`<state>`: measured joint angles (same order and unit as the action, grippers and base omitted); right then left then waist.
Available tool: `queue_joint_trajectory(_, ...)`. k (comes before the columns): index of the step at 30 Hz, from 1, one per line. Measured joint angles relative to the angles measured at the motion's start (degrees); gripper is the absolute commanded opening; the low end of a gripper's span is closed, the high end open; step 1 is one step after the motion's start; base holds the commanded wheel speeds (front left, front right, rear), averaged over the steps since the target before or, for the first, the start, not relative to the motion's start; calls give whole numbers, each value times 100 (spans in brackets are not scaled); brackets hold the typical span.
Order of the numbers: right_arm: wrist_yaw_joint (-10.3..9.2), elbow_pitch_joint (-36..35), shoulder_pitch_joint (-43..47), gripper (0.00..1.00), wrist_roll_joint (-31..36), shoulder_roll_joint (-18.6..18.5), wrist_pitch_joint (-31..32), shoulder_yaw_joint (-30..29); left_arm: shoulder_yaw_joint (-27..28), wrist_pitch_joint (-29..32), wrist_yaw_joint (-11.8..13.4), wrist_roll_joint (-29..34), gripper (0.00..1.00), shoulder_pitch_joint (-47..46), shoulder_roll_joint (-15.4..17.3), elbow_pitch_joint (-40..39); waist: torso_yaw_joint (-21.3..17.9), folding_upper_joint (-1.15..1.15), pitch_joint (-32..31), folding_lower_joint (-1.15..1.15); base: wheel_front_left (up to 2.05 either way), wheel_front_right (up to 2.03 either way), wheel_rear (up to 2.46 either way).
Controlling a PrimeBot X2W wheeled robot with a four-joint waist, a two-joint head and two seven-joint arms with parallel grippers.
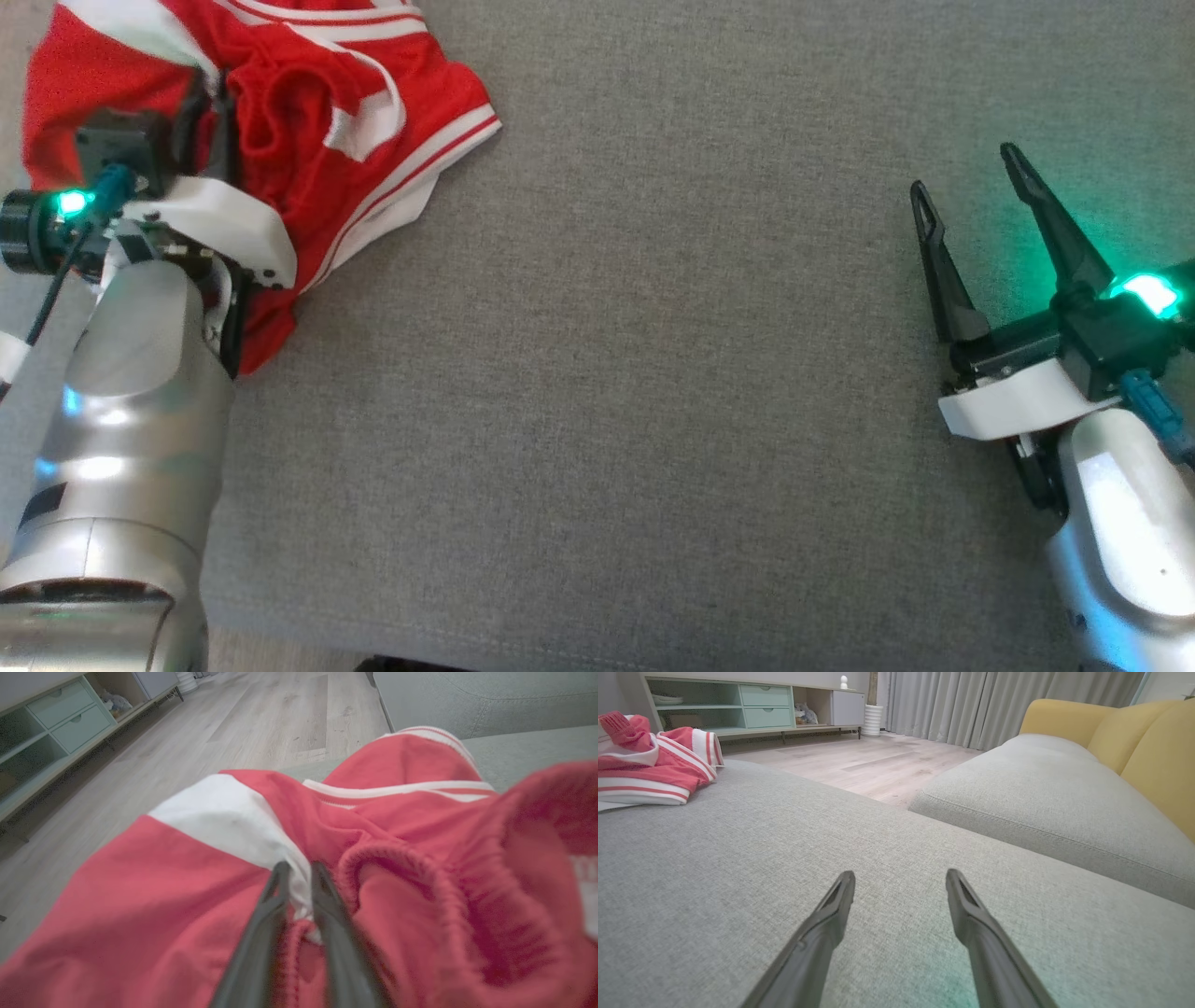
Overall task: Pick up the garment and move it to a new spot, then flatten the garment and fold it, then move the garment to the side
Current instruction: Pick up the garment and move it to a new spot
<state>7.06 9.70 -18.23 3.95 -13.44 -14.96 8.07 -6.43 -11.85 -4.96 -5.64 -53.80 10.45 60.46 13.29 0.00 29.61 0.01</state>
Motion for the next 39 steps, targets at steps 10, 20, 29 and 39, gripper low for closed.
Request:
queue_joint_trajectory(10,0,249,352,100,-26,190,9,26,-159,-238,-38,65,0,-4,80,-29,33,0,-611,-1,0,0,0)
queue_joint_trajectory(20,0,405,843,100,-223,616,10,-12,-556,-270,-219,-67,0,-16,151,-1792,34,0,-1659,-2,0,0,0)
queue_joint_trajectory(29,0,261,1362,100,-296,947,16,-119,-1680,334,-263,-1109,0,-425,174,-2939,-521,0,-2526,-2,0,0,0)
queue_joint_trajectory(39,0,-35,1535,100,-336,1025,18,81,-2472,1079,-263,-2640,0,-612,-52,-3560,-2225,1,-2839,-2,0,0,0)
